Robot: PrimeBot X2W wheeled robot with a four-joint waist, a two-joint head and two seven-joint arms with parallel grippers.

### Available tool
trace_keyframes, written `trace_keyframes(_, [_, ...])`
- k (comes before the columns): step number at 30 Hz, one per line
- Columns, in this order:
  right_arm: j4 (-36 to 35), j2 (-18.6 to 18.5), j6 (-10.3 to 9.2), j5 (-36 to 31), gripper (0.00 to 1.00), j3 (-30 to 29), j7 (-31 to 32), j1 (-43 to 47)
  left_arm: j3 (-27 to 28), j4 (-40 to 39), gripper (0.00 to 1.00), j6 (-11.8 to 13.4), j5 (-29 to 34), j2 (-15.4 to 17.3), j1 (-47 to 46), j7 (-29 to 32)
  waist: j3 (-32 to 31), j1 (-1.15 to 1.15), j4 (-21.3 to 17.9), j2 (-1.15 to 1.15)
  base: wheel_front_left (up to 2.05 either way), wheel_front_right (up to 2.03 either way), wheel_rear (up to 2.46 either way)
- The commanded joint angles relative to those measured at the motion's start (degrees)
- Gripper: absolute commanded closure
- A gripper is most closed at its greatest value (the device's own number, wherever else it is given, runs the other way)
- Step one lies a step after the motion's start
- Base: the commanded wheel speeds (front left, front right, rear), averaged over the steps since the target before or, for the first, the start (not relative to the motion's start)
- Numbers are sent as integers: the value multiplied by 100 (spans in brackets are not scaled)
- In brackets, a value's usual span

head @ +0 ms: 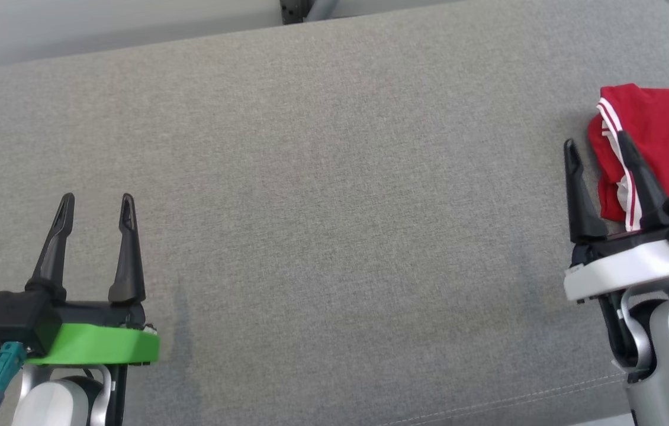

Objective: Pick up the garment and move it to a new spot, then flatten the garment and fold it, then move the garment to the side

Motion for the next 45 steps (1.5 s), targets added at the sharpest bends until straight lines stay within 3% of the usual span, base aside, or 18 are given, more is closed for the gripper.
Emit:
trace_keyframes(1, [-15, 28, -9, -25, 0, 45, 24, 157, 11, 37, 0, 8, -40, 26, 98, -26, -336, 0, 277, 0, 0, 0, 0])
trace_keyframes(10, [0, 148, -9, -107, 0, 206, 97, 774, -83, 339, 0, -55, -103, 89, 461, 3, -876, 0, 340, 0, 0, 0, 0])
trace_keyframes(20, [-148, 153, -9, -95, 0, 69, 168, 1197, -97, 342, 0, 49, -142, 106, 766, 75, -1193, 0, 324, 0, 0, 0, 0])
trace_keyframes(45, [-284, 268, -8, -59, 0, -50, 246, 1477, -124, 309, 0, 158, -257, 197, 787, 175, -1254, 0, 335, 0, 0, 0, 0])
